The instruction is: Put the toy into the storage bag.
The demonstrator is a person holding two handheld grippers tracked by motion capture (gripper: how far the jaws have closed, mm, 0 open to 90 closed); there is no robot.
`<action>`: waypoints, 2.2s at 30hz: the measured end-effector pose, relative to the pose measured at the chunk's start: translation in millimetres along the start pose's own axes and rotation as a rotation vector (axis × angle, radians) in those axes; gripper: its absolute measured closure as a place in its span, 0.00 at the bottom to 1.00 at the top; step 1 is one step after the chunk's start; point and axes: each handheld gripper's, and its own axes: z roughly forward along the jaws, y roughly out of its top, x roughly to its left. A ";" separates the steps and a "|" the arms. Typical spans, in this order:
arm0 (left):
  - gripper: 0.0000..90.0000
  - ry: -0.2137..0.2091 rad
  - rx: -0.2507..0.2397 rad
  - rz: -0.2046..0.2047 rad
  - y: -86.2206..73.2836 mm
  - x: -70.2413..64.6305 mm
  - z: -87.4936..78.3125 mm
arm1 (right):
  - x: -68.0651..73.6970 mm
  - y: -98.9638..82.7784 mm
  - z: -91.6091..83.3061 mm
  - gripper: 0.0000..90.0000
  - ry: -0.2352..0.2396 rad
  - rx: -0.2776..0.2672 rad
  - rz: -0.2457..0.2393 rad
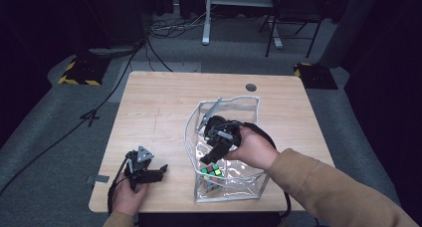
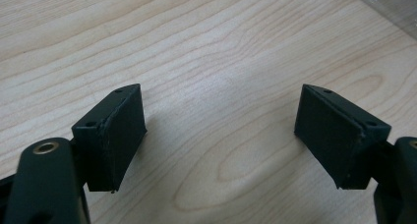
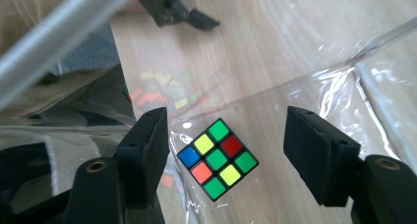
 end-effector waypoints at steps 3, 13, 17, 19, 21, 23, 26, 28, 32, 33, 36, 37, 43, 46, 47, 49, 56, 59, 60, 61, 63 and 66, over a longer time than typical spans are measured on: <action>0.22 0.002 -0.002 -0.002 -0.6 0.0 -0.2 | -0.6 -0.7 -12.4 0.38 -0.006 -0.049 -0.022; 0.22 0.000 -0.003 -0.004 -0.8 -0.1 -0.4 | -8.3 -13.0 -52.9 0.38 -0.060 -0.218 -0.044; 0.22 0.002 -0.001 -0.005 -0.9 -0.2 -1.0 | -14.0 -24.2 -69.6 0.38 -0.098 -0.273 -0.014; 0.22 0.001 -0.002 -0.006 -1.0 -0.3 -0.9 | -20.2 -30.2 -76.1 0.38 -0.143 -0.288 -0.007; 0.22 0.002 -0.001 -0.005 -0.9 -0.2 -0.9 | -30.0 -37.1 -82.1 0.37 -0.184 -0.300 0.020; 0.22 0.002 -0.003 -0.007 -0.8 -0.4 -0.4 | -39.5 -45.0 -87.9 0.36 -0.228 -0.303 0.047; 0.21 -0.001 0.001 -0.007 -0.4 -0.3 -0.2 | -52.0 -61.3 -97.6 0.36 -0.263 -0.328 0.103; 0.21 -0.002 -0.003 -0.006 0.0 0.1 0.3 | -54.7 -68.2 -101.4 0.36 -0.275 -0.334 0.114; 0.21 0.004 0.000 -0.010 1.5 0.3 1.4 | -57.4 -76.4 -106.5 0.35 -0.309 -0.335 0.127; 0.21 0.004 -0.001 -0.011 1.9 0.4 1.7 | -58.0 -79.2 -108.2 0.34 -0.325 -0.337 0.131; 0.21 0.008 -0.004 -0.012 2.3 0.7 2.8 | -61.7 -89.2 -113.7 0.34 -0.360 -0.344 0.158; 0.21 0.008 0.002 -0.013 2.8 1.0 2.3 | -63.9 -93.1 -115.6 0.33 -0.369 -0.347 0.167; 0.21 -0.002 0.005 -0.005 3.1 7.4 2.1 | -78.2 -115.4 -121.9 0.33 -0.395 -0.346 0.239; 0.21 -0.006 0.000 -0.009 -0.1 14.9 -0.6 | -85.4 -126.0 -121.2 0.31 -0.405 -0.335 0.256; 0.21 -0.001 0.001 -0.008 -0.8 16.9 -1.7 | -87.7 -129.5 -120.8 0.31 -0.409 -0.327 0.262; 0.21 -0.007 0.009 -0.003 -1.2 18.5 -2.8 | -92.4 -136.5 -120.0 0.31 -0.424 -0.324 0.284; 0.21 -0.004 0.009 -0.003 -1.2 18.5 -2.8 | -105.6 -163.1 -119.0 0.27 -0.450 -0.317 0.369; 0.21 -0.005 0.010 -0.002 -1.2 18.4 -2.8 | -110.7 -176.1 -118.5 0.24 -0.431 -0.318 0.414; 0.21 -0.005 0.010 -0.002 -1.2 18.4 -2.8 | -112.5 -180.6 -118.4 0.23 -0.422 -0.323 0.433; 0.21 -0.005 0.010 -0.003 -1.2 18.4 -2.8 | -115.0 -185.4 -118.2 0.22 -0.418 -0.332 0.443; 0.21 -0.005 0.010 -0.002 -1.2 18.4 -2.8 | -120.7 -195.5 -118.0 0.17 -0.414 -0.341 0.474; 0.21 -0.005 0.009 -0.004 -1.3 18.3 -2.7 | -127.0 -205.8 -116.1 0.16 -0.401 -0.337 0.485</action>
